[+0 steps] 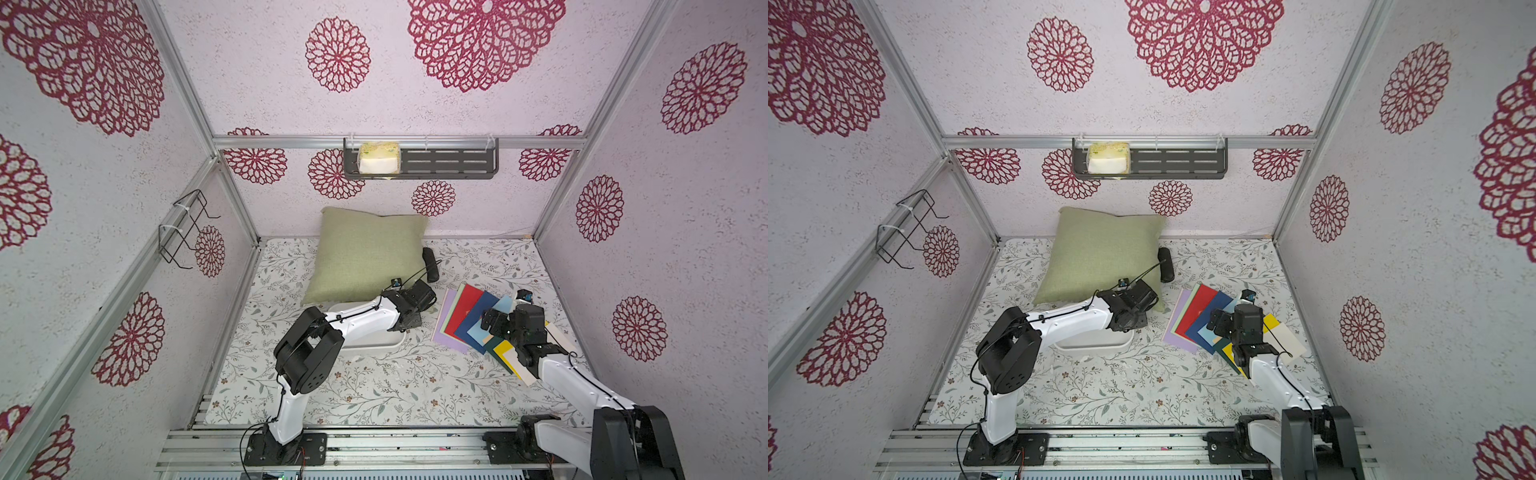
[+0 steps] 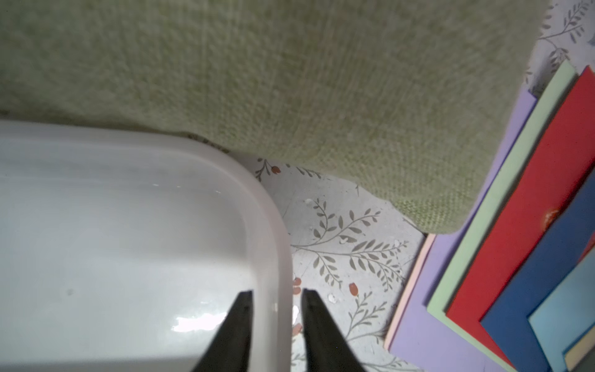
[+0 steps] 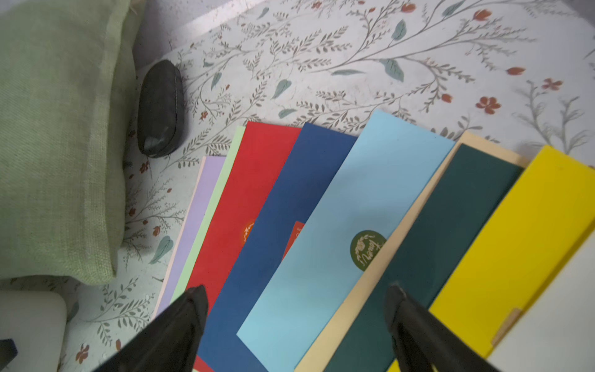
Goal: Put the sealed envelopes into the storage box
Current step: Move the storage box to the center of the board, then adjust the envelope at the center of the board.
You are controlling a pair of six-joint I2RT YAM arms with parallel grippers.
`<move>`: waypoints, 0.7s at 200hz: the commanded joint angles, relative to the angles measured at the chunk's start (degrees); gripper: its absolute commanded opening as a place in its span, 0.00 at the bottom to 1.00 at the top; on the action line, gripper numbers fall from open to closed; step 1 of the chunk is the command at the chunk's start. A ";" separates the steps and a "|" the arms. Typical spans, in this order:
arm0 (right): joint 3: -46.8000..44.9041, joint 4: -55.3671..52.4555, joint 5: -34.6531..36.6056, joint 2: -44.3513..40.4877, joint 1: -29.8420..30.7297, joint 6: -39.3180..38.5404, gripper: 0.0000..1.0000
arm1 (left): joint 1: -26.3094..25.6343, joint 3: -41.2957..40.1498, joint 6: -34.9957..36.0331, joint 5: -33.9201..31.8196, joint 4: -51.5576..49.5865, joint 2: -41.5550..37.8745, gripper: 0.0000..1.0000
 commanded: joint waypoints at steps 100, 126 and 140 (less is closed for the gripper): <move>32.63 -13.79 -1.18 35.77 16.06 0.91 0.75 | -0.84 -11.23 4.64 -0.02 1.53 -24.24 0.69; 31.94 -14.28 -1.80 37.49 17.97 1.64 0.70 | -0.84 -14.48 4.79 0.95 3.51 -27.10 0.69; 29.07 -13.87 -2.93 36.07 18.60 2.08 0.67 | -0.83 -15.25 4.85 1.25 3.89 -27.57 0.69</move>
